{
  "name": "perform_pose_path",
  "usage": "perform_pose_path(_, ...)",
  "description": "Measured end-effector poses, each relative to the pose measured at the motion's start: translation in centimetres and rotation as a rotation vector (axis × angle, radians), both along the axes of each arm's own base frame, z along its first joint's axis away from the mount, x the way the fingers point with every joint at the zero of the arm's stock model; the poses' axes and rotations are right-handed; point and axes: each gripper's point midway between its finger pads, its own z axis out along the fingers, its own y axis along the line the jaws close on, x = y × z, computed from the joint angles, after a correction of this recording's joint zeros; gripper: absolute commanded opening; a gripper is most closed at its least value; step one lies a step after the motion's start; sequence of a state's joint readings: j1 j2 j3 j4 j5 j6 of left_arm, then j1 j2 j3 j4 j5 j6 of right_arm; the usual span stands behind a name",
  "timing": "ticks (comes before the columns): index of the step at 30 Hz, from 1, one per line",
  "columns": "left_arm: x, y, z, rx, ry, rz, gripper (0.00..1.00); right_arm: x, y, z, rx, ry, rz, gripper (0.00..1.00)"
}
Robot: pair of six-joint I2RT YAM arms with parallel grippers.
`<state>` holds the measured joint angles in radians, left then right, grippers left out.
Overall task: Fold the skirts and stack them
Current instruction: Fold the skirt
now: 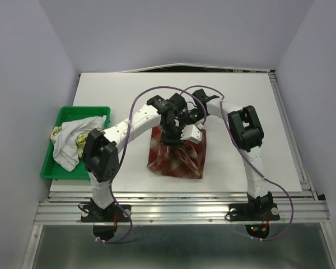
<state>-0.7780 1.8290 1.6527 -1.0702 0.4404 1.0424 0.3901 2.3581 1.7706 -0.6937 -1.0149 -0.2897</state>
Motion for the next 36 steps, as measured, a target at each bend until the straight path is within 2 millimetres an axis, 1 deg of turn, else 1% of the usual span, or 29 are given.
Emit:
perform_pose_path(4,2.5,0.0,-0.9,0.008,-0.044,0.009,0.02,-1.4,0.8,0.0,0.006,0.027,0.03,0.32)
perform_pose_path(8,4.8,-0.2,-1.9,0.011,-0.103,0.011,0.03,-1.7,1.0,0.0,0.007,0.031,0.037,0.32)
perform_pose_path(11,6.2,-0.6,-2.3,0.002,-0.149,0.014,0.05,-1.7,1.0,0.0,0.008,0.032,0.037,0.32)
perform_pose_path(13,7.1,-0.9,-2.6,-0.004,-0.174,0.017,0.04,-1.7,1.0,0.0,0.007,0.034,0.037,0.37)
perform_pose_path(15,7.6,-1.1,-3.1,-0.002,-0.183,0.016,0.04,-1.8,1.0,0.1,0.006,0.04,0.035,0.41)
perform_pose_path(17,7.8,-1.1,-3.4,0.0,-0.182,0.011,0.04,-1.7,1.0,0.2,0.004,0.044,0.032,0.41)
perform_pose_path(21,8.0,-1.2,-3.4,-0.003,-0.195,0.009,0.03,-1.2,1.0,0.4,-0.013,0.033,0.019,0.38)
perform_pose_path(26,9.5,-1.4,-3.5,-0.008,-0.258,0.03,0.05,-0.6,1.0,0.4,-0.029,0.011,0.009,0.38)
perform_pose_path(28,9.9,-1.5,-3.5,-0.009,-0.273,0.038,0.11,-0.6,1.0,0.4,-0.032,0.01,0.008,0.39)
perform_pose_path(29,10.2,-1.5,-3.5,-0.011,-0.284,0.042,0.27,-0.6,1.0,0.4,-0.033,0.01,0.008,0.4)
perform_pose_path(30,10.4,-1.5,-3.4,-0.013,-0.293,0.047,0.27,-0.6,1.0,0.4,-0.033,0.01,0.008,0.4)
perform_pose_path(31,10.7,-1.6,-3.4,-0.015,-0.304,0.05,0.39,-0.6,1.0,0.4,-0.033,0.01,0.008,0.41)
perform_pose_path(33,11.3,-1.8,-3.3,-0.022,-0.327,0.061,0.43,-0.6,1.0,0.4,-0.033,0.01,0.008,0.41)
perform_pose_path(34,11.6,-1.8,-3.3,-0.024,-0.338,0.075,0.5,-0.6,1.0,0.4,-0.033,0.011,0.008,0.41)
perform_pose_path(36,12.1,-1.9,-3.1,-0.031,-0.357,0.087,0.53,-0.5,1.0,0.5,-0.033,0.008,0.007,0.42)
